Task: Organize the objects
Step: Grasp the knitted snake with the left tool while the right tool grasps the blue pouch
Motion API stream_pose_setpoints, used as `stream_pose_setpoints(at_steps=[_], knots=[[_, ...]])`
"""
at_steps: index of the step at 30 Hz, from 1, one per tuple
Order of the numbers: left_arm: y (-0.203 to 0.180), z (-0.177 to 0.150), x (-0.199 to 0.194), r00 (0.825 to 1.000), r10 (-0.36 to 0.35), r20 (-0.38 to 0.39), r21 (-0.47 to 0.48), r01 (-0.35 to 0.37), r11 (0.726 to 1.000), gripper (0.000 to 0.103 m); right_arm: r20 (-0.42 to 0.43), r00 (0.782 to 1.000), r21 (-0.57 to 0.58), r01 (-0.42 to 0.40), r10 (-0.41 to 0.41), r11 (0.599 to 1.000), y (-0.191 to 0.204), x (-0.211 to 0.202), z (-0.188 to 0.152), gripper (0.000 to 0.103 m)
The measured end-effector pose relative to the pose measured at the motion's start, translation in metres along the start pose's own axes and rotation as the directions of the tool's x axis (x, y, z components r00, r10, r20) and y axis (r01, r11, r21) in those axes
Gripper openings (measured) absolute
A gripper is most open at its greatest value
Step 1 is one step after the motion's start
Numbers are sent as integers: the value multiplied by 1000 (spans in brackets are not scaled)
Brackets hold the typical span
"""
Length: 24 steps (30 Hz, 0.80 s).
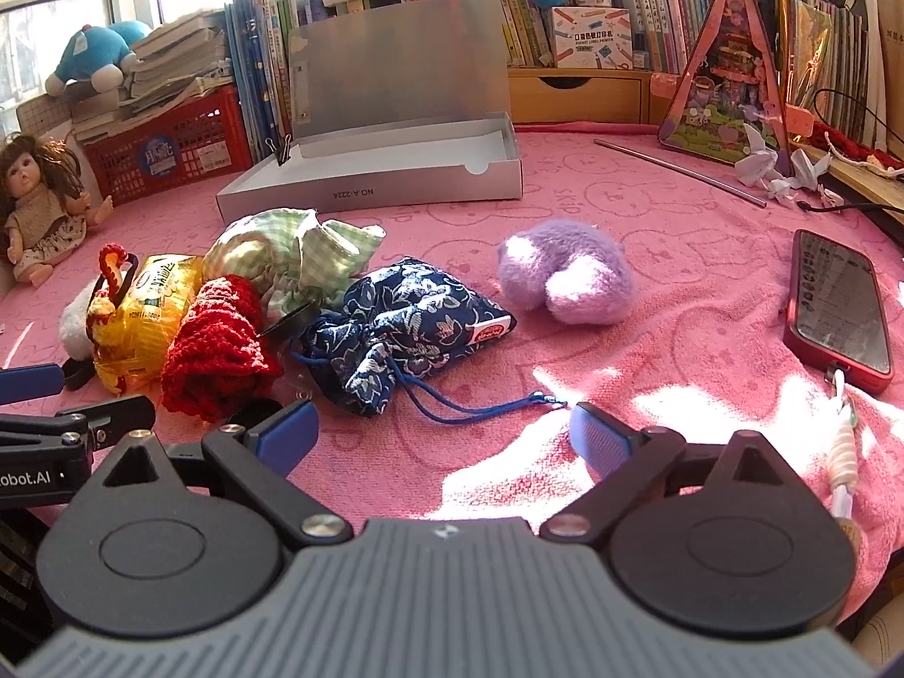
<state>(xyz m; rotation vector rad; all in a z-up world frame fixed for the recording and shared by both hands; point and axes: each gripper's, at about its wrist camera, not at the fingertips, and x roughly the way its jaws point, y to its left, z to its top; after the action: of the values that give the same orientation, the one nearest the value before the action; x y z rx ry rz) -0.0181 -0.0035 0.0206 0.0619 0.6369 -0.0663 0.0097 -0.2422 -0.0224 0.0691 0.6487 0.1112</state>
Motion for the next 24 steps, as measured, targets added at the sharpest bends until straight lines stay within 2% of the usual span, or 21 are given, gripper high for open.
stream_pose_setpoints(at_steps=[5,8,11,14,17,18,21,24], knots=[[-2,7,-7,998,-47,36,-11,48,999,80,25,1000,-29,7,-6,1000,2,1,8,98],[5,12,-9,998,-25,57,-24,27,999,73,40,999,-38,17,-16,999,2,3,13,98],[18,19,-11,997,2,74,-65,3,998,57,43,999,-44,35,-34,998,0,8,18,98],[31,27,-9,996,10,87,-101,-1,995,55,44,998,-41,40,-39,998,0,13,22,96],[34,33,-8,993,35,111,-96,-25,995,53,48,998,-39,38,-36,999,1,15,23,95],[35,35,-8,992,39,118,-93,-28,995,46,47,998,-40,36,-34,999,1,16,23,93],[38,38,-6,993,29,115,-106,-17,994,33,50,998,-53,29,-27,998,5,18,25,92],[37,35,-4,995,-10,97,-96,20,995,32,48,999,-68,25,-21,997,10,21,27,92]])
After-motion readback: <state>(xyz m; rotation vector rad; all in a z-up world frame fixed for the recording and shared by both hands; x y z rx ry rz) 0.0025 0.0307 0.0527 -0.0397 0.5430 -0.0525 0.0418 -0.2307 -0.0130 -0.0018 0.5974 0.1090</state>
